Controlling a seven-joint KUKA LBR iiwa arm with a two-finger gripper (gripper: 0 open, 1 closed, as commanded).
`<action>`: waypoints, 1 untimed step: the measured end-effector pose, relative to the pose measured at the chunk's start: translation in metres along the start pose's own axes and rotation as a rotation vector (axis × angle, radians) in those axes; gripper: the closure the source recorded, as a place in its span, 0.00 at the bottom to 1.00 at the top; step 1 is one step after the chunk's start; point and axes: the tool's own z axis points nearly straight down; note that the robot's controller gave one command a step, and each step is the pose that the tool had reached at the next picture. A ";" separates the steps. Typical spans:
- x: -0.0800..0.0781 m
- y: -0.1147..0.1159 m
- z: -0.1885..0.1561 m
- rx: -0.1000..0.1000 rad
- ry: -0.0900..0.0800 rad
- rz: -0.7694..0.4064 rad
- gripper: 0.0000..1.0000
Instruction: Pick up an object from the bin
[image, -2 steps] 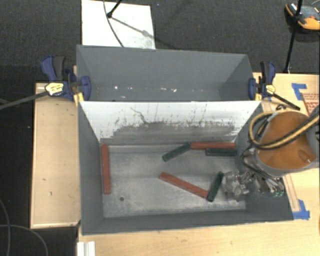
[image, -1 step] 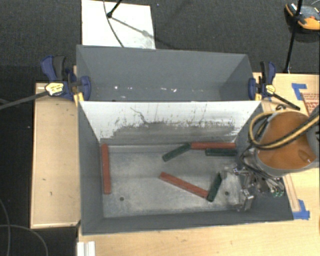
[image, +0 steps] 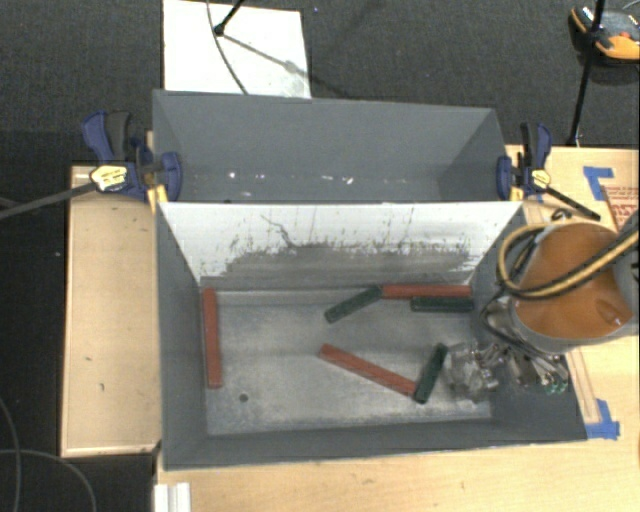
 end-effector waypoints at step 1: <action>0.000 0.000 0.000 0.000 0.000 -0.001 1.00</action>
Offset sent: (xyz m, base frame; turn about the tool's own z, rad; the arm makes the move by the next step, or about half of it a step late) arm 0.0135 0.0111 0.0899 0.0214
